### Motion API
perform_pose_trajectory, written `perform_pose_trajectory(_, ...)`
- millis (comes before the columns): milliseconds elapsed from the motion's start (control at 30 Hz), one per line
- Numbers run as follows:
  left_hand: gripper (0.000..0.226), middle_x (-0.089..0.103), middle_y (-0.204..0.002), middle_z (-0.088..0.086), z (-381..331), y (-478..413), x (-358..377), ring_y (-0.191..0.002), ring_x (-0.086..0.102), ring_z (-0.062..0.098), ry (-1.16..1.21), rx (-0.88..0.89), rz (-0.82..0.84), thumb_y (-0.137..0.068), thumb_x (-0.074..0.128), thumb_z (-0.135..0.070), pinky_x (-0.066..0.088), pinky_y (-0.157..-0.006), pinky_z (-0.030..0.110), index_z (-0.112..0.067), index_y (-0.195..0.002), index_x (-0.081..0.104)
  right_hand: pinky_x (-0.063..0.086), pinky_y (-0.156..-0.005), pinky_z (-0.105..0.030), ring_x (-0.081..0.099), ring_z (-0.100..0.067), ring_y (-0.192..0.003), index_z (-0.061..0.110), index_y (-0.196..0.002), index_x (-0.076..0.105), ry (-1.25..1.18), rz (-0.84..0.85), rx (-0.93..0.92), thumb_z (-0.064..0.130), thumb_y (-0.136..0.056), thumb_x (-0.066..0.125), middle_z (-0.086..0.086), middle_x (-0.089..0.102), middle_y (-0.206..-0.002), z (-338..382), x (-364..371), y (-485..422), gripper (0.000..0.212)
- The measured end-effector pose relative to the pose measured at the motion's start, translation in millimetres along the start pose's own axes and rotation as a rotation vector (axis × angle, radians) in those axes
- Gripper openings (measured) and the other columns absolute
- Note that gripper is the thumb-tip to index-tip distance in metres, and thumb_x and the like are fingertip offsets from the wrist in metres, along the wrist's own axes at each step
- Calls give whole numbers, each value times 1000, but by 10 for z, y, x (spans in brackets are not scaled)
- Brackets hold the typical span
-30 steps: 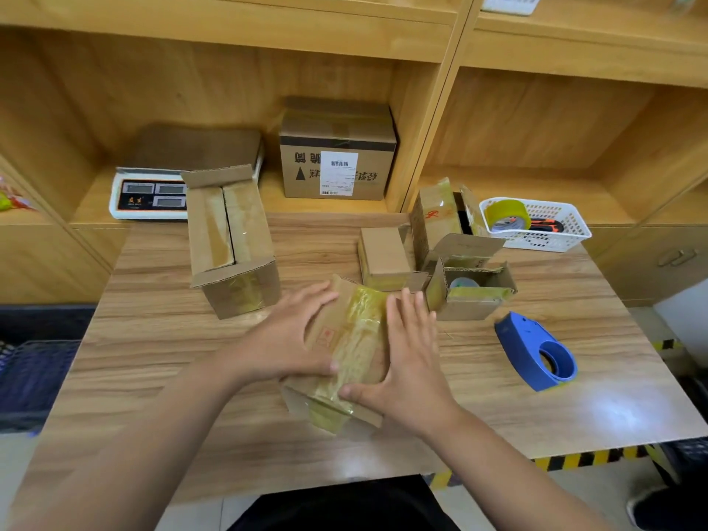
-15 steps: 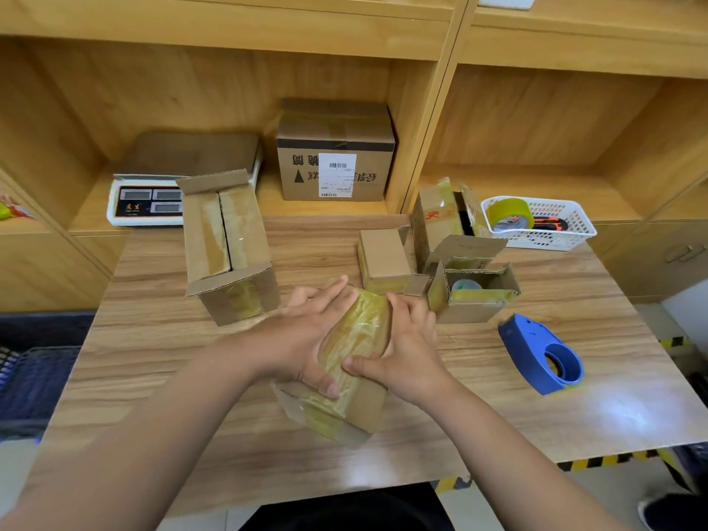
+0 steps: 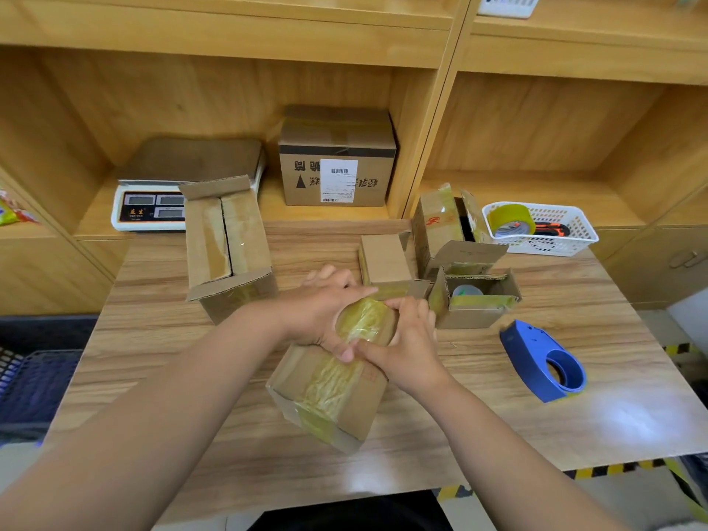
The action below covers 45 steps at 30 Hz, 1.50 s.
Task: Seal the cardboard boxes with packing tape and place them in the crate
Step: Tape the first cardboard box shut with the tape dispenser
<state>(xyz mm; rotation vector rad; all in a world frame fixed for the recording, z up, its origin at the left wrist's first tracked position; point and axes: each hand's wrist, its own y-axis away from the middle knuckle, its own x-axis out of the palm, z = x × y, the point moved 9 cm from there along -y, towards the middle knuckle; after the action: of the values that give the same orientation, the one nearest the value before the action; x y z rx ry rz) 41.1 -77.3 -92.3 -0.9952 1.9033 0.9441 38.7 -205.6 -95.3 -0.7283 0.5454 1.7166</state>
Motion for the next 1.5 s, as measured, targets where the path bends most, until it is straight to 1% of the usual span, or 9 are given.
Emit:
perform_pose_trajectory(133,71,35,-91,-16,40,-83,-94,-100,29,16,149,-26,-131,-60,76,-63,29,-93,33,-40,-124,56,34,-88,-29,36,-9,-100,27,-93,50,-114,-57,36,40,-67,79,12,41,-94,-64,-31,-70,41)
perform_pose_trajectory(233,49,39,-86,-18,103,-157,-128,-124,29,23,248,-92,-193,-67,76,-54,19,-104,36,-33,-110,67,37,-85,-33,41,-11,-96,23,-83,55,-184,-84,55,31,-75,75,13,45,-88,-87,-57,-129,23)
perform_pose_trajectory(300,37,39,-82,-17,118,-181,-158,-117,34,20,319,-110,-253,-72,75,-47,18,-105,33,-27,-103,70,39,-82,-33,45,-14,-94,22,-77,55,-218,-95,69,29,-78,72,11,48,-85,-95,-73,-153,19)
perform_pose_trajectory(467,17,40,-76,-12,137,-190,-191,-95,36,15,504,-134,-336,-80,74,-28,24,-75,19,-22,-96,74,42,-83,-38,50,-19,-92,26,-71,51,-233,-121,72,25,-84,68,6,50,-83,-50,-114,-147,21)
perform_pose_trajectory(600,12,55,-92,4,184,-198,-153,-108,38,19,558,-166,-336,-83,71,-26,26,-104,30,-25,-95,73,33,-81,-32,44,-16,-97,27,-85,49,6,-83,12,39,-80,68,10,45,-89,40,-93,-117,23)
perform_pose_trajectory(733,12,40,-73,-13,184,-216,-166,-92,34,11,552,-144,-356,-87,66,-26,26,-102,36,-21,-94,75,32,-86,-28,35,-9,-99,27,-94,41,122,-40,-7,60,-59,72,11,40,-96,109,-33,-88,58)
perform_pose_trajectory(1067,7,65,-97,-13,282,-107,-54,-92,59,2,883,-239,-332,-87,67,-27,43,-83,19,-26,-92,72,32,-58,-33,41,-15,-64,21,-61,35,-102,-95,65,29,-80,72,4,42,-69,67,-79,-279,43)
perform_pose_trajectory(1300,83,34,-135,-16,230,44,79,-124,38,8,607,-100,88,-64,84,-37,36,-104,32,-48,-131,37,31,-61,-28,42,-8,-62,17,-55,38,-282,-257,189,21,-86,67,5,44,-69,-93,-114,-221,43)
perform_pose_trajectory(1500,58,41,-125,-10,209,25,44,-122,37,11,615,-67,-5,-66,76,-41,32,-106,36,-56,-112,43,35,-64,-29,47,-15,-67,14,-63,47,-429,-314,288,19,-93,55,-3,52,-72,-256,-90,-175,32)
